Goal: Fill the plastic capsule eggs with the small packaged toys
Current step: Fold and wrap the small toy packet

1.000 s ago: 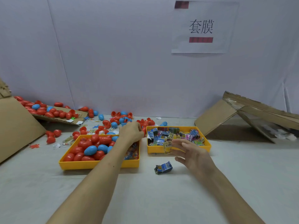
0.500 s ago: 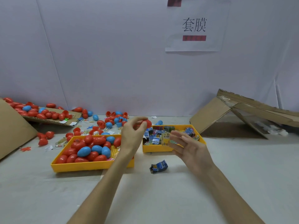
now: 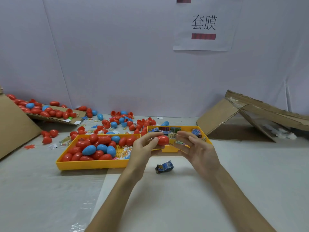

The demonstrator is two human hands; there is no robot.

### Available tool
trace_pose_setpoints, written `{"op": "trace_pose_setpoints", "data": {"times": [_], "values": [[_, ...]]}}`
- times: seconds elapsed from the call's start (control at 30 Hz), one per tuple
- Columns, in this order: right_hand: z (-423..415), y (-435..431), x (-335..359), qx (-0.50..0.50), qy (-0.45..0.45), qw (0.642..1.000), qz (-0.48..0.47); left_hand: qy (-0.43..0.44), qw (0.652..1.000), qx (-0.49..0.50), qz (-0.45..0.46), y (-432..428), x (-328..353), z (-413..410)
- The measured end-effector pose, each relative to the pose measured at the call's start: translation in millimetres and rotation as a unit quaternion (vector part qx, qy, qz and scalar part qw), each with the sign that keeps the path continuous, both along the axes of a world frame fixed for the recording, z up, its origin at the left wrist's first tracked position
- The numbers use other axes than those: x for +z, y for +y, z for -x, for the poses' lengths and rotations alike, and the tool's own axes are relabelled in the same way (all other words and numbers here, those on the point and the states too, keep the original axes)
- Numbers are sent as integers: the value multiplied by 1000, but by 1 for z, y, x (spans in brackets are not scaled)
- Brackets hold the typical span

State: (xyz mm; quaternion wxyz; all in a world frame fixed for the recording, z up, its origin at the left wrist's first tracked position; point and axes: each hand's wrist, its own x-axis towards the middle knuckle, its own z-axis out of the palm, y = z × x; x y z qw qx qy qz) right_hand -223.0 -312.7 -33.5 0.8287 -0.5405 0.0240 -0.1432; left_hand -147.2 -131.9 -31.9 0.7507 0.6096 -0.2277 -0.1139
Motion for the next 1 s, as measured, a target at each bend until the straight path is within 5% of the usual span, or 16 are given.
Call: {"op": "trace_pose_setpoints", "data": {"times": [0.17, 0.43, 0.73, 1.0], "values": [[0, 2, -1, 3, 1, 1000, 10, 0, 1000, -9, -21, -3, -1, 1], [0, -1, -1, 5, -1, 1000, 10, 129, 986, -36, 96, 1, -1, -4], [0, 1, -1, 10, -3, 1000, 11, 25, 999, 38, -15, -5, -7, -1], [0, 3, -1, 19, -4, 1000, 21, -20, 996, 85, -18, -7, -11, -2]]}}
